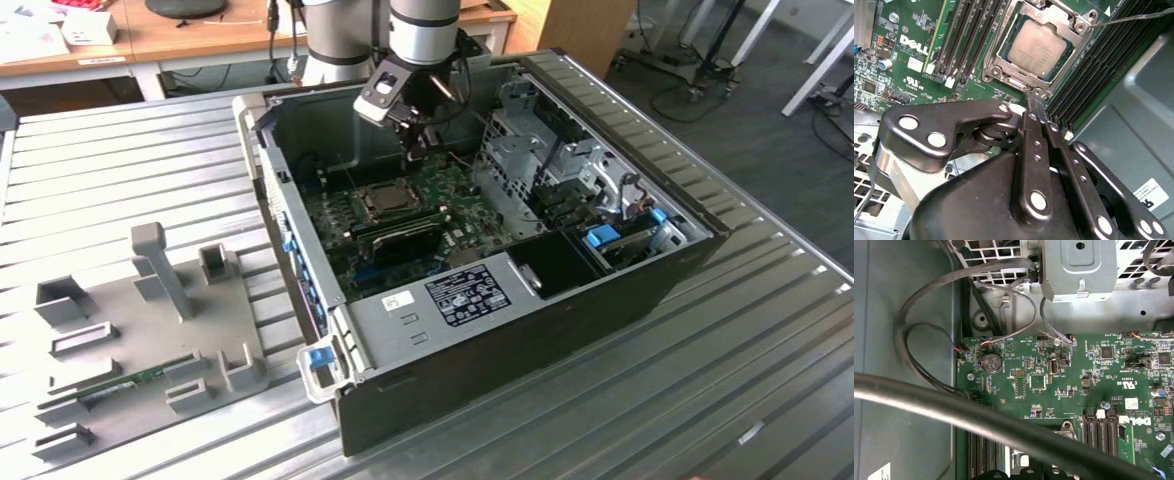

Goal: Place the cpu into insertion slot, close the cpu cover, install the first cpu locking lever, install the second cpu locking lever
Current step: 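Close the cpu cover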

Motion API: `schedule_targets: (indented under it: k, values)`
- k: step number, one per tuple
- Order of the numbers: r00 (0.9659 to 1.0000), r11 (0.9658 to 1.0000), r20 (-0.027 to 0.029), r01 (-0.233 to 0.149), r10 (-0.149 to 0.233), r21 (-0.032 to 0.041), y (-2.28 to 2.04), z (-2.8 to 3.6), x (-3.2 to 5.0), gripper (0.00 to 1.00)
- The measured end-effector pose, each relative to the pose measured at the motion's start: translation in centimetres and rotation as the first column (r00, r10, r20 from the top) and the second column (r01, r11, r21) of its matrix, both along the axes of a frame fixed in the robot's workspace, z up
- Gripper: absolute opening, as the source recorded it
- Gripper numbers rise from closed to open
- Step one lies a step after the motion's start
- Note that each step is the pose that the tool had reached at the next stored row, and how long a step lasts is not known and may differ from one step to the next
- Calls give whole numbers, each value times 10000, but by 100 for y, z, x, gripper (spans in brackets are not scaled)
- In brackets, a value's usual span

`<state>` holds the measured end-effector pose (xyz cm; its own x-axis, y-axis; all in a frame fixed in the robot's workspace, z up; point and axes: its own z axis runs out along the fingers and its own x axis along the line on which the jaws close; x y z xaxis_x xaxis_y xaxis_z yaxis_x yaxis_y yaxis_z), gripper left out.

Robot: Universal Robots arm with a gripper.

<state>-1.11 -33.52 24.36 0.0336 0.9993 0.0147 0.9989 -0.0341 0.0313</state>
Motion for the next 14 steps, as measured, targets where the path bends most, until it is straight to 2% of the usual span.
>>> schedule_targets:
  k: [9, 14]
  values:
    - [10000, 10000, -1, 0, 0, 0, 1, -47, -138, 10]
    - [10000, 10000, -21, -1, 1, -4, 1, -86, -181, 10]
